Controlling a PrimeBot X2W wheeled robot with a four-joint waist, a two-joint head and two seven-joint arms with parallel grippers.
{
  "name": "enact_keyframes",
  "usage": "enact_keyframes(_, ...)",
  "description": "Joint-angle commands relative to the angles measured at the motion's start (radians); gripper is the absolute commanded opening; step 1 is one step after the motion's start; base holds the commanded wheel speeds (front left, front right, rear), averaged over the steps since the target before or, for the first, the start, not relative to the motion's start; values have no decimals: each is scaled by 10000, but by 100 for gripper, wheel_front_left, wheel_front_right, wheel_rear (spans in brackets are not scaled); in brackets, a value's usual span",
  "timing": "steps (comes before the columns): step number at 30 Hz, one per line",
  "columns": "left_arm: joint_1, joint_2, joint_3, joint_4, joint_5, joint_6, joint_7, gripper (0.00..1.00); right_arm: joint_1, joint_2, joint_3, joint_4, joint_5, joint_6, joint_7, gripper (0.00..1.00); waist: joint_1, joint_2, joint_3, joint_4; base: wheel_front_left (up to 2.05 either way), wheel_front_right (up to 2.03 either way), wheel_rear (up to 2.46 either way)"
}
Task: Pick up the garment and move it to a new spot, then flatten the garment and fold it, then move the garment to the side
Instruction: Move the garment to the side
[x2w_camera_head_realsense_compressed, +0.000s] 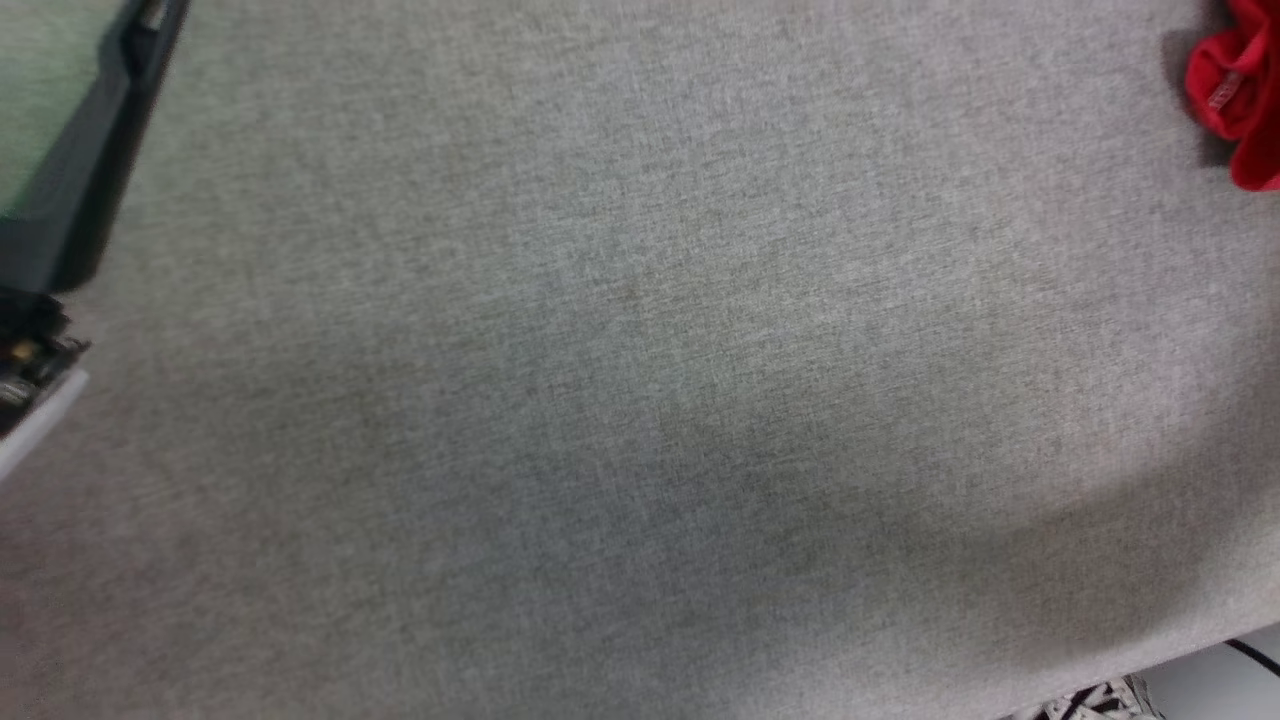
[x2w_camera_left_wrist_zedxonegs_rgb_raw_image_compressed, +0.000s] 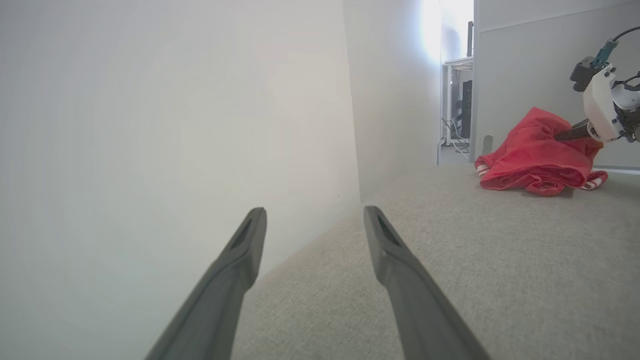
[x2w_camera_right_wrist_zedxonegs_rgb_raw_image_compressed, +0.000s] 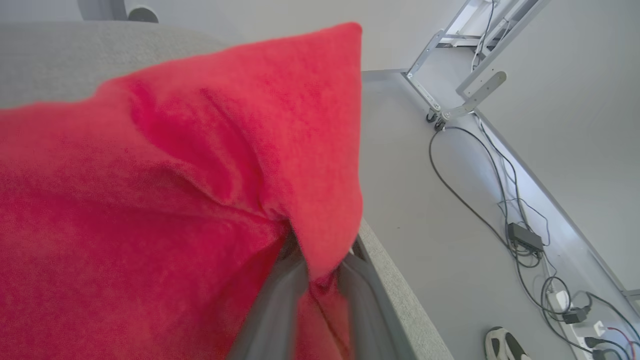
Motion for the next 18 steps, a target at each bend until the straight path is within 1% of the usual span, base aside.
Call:
enact_keyframes(1, -158, 74, -11, -38, -81, 20, 8, 100, -222, 57, 40, 183, -258, -19, -179, 0, 0, -1, 428, -290, 0, 0, 0)
enact_keyframes(5, -315, 115, -27, -63, -107, 20, 8, 100, -815, 35, -133, 767, -1016, -19, -831, 0, 0, -1, 517, -274, 0, 0, 0)
enact_keyframes(9, -239, 164, 30, -35, -131, 20, 8, 100, -1249, 33, -341, 1293, -1854, -19, -1257, 0, 0, -1, 534, -257, 0, 0, 0)
enact_keyframes(13, -76, 156, 98, -33, -132, 20, 8, 100, -1559, 145, -449, 1794, -2085, -19, -1615, 0, 0, -1, 478, -233, 0, 0, 0)
enact_keyframes(16, 16, 118, 110, -16, -104, 20, 8, 100, -1676, 73, -533, 2089, -2245, -19, -2003, 0, 0, -1, 377, -209, 0, 0, 0)
enact_keyframes(17, 62, 84, 105, -1, -93, 20, 8, 100, -1728, 78, -586, 2204, -2250, -19, -2123, 16, 0, -1, 321, -191, 0, 0, 0)
enact_keyframes(18, 96, 22, 133, 27, -84, 20, 8, 100, -1751, 46, -608, 2325, -2314, -19, -2223, 43, 0, -1, 260, -174, 0, 0, 0)
